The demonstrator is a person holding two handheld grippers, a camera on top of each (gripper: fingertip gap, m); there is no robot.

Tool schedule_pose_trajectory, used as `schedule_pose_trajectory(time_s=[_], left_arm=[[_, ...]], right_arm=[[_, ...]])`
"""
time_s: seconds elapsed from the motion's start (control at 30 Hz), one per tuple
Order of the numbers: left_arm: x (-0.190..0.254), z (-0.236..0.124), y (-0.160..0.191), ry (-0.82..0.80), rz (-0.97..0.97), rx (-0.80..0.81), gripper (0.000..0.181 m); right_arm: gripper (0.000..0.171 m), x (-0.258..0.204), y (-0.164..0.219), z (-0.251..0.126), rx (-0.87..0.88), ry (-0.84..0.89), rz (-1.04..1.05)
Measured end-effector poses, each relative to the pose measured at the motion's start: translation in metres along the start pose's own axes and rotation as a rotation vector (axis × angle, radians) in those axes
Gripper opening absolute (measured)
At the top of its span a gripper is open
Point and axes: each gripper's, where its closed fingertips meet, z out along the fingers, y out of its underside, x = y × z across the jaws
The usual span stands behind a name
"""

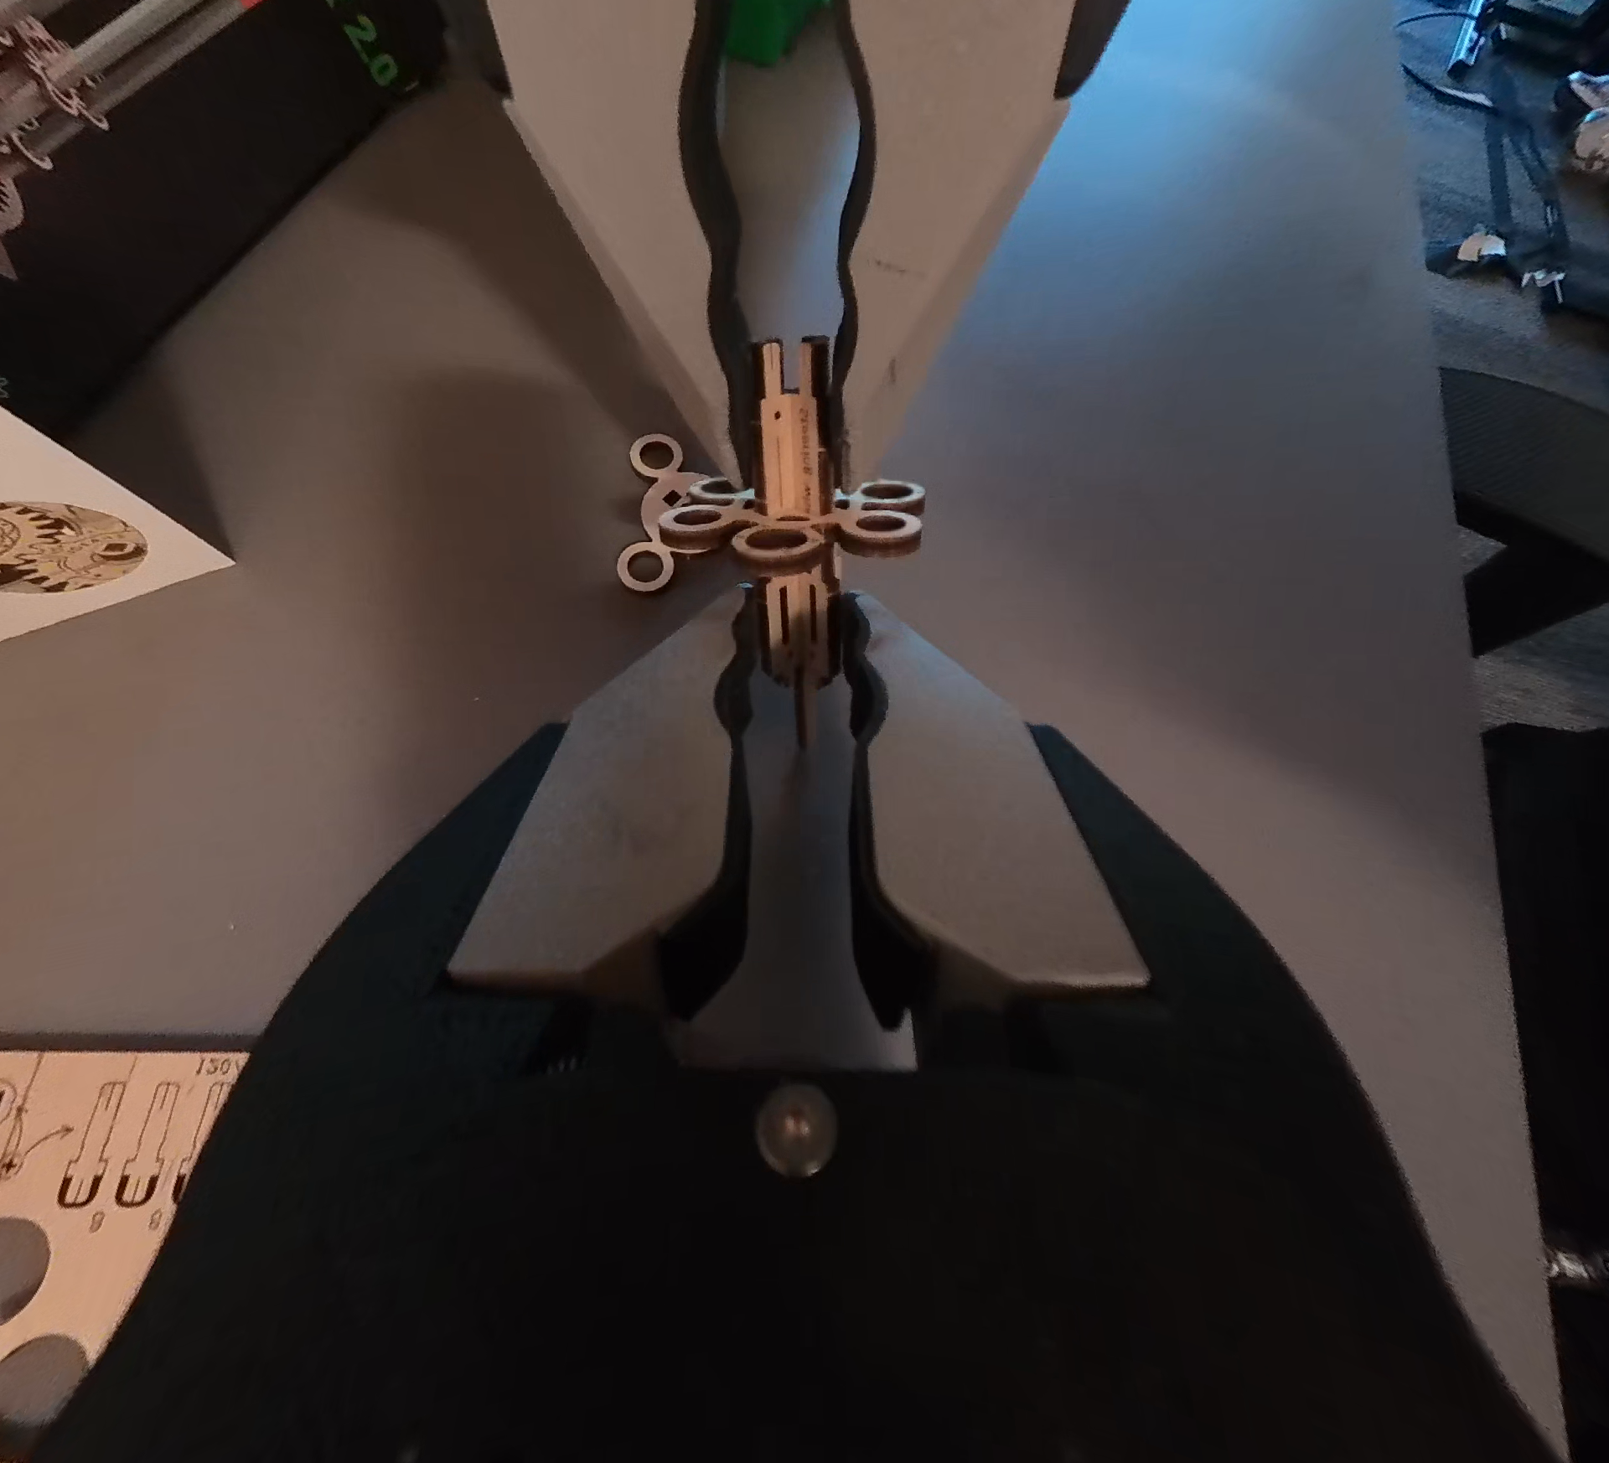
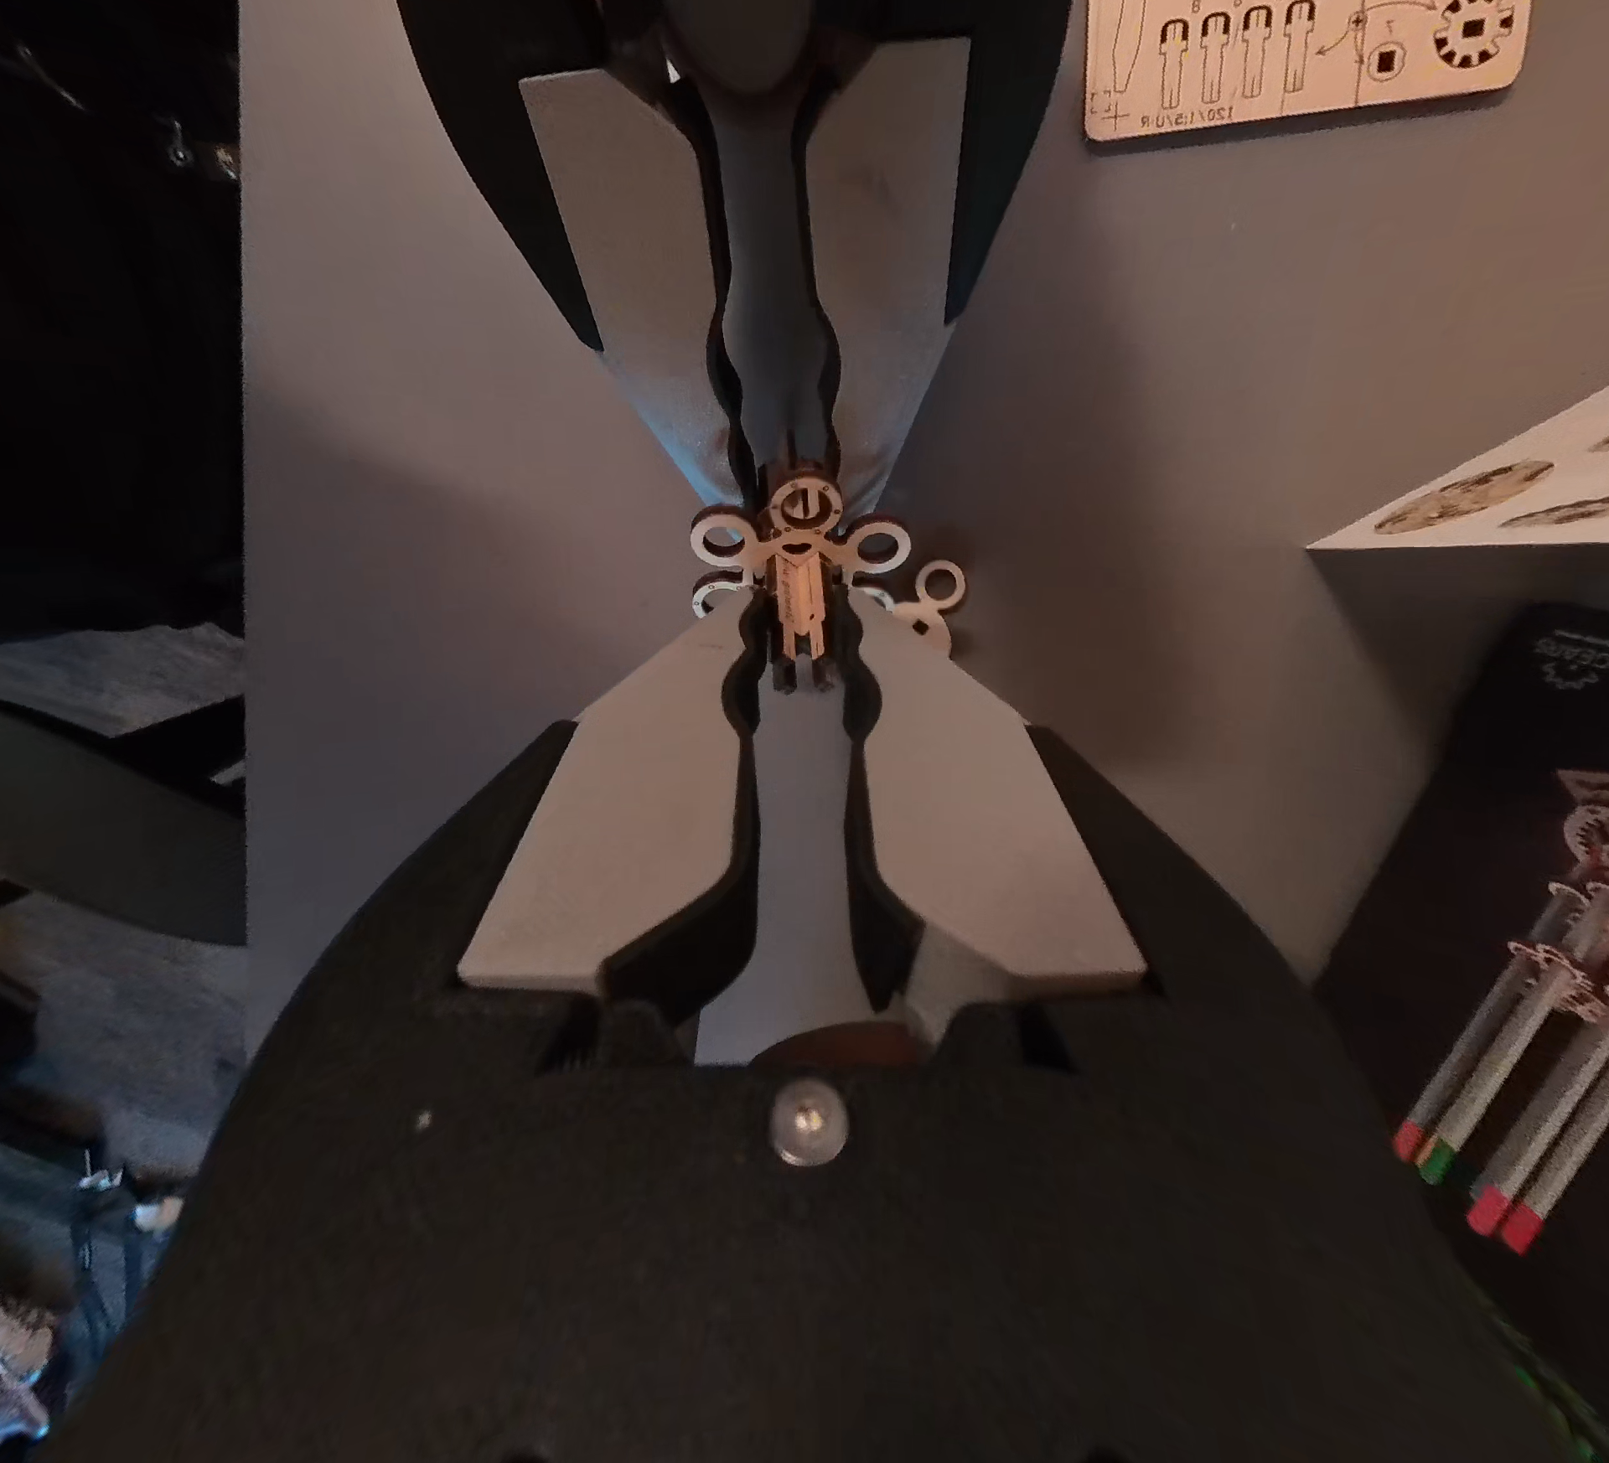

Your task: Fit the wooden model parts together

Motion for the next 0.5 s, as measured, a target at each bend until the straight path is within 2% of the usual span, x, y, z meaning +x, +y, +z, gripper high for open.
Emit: schedule_pose_trajectory(time_s=[0.27,0.4,0.5], left_arm=[[0.0,-0.003,0.001,0.005,-0.008,0.021,0.016],[0.004,-0.001,0.005,0.03,0.004,-0.011,0.015],[0.007,-0.001,0.006,0.054,0.012,-0.019,0.014]], right_arm=[[0.011,0.001,0.0,-0.001,0.081,-0.025,0.035],[0.011,-0.004,-0.002,0.002,0.029,0.003,0.01],[0.011,-0.007,-0.01,0.003,-0.074,0.117,-0.089]])
